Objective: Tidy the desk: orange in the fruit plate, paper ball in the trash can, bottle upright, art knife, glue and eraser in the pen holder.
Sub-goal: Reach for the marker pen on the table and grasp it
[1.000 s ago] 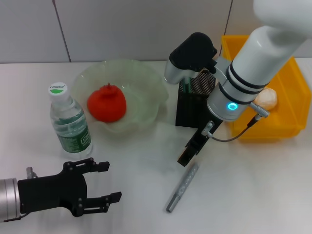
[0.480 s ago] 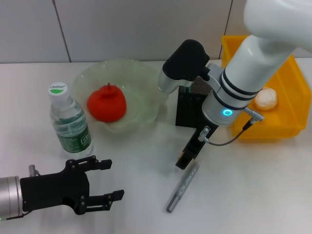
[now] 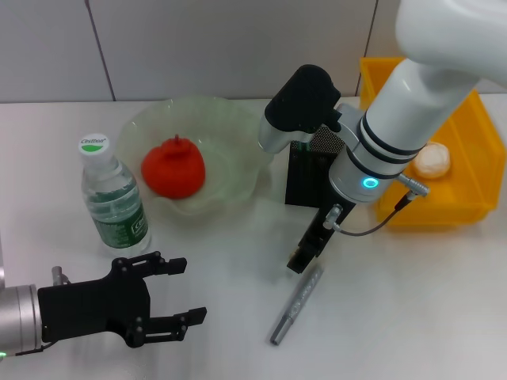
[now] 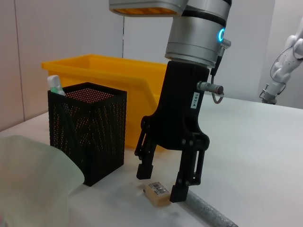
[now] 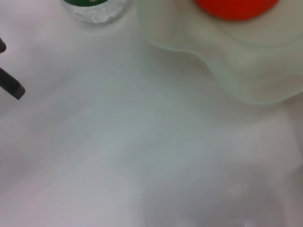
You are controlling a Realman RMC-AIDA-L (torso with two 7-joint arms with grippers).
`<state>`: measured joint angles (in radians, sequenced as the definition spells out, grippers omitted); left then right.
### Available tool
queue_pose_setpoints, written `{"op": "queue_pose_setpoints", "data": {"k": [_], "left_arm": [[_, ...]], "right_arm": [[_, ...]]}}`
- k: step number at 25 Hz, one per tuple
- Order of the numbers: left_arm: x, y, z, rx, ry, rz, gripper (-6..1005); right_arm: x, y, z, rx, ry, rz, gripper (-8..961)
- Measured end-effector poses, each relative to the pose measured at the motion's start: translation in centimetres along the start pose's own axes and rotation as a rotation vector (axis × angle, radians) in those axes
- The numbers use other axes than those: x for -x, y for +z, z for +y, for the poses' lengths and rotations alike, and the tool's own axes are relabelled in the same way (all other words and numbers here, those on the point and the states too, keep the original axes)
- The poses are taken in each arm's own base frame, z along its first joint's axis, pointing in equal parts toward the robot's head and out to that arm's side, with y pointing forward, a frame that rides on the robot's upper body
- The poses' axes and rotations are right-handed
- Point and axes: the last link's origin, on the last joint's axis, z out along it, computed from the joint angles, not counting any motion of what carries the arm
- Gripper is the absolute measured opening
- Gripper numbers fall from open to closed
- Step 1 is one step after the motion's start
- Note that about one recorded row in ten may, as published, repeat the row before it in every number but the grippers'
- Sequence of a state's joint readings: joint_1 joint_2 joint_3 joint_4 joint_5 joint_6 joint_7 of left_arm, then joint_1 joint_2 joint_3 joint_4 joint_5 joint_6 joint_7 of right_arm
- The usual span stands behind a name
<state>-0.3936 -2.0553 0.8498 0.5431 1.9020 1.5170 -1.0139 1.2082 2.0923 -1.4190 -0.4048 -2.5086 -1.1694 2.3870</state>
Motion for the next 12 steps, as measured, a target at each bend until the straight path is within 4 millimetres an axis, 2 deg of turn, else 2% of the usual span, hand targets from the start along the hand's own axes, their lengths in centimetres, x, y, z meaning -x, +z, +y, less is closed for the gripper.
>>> {"op": "queue_pose_setpoints", "data": {"k": [11,12], "left_arm": [[-0.09,0.13,-0.12,-0.004,0.002,0.001,810],[-0.11,0.12,-0.13,-0.005,0.002,0.002,810]], "right_arm": [[-0.22,0.58,0.39,-0.001,-0.022,0.006,758],[-0.22,0.62,0.41,-0.003,-0.025,0.008,733]]}}
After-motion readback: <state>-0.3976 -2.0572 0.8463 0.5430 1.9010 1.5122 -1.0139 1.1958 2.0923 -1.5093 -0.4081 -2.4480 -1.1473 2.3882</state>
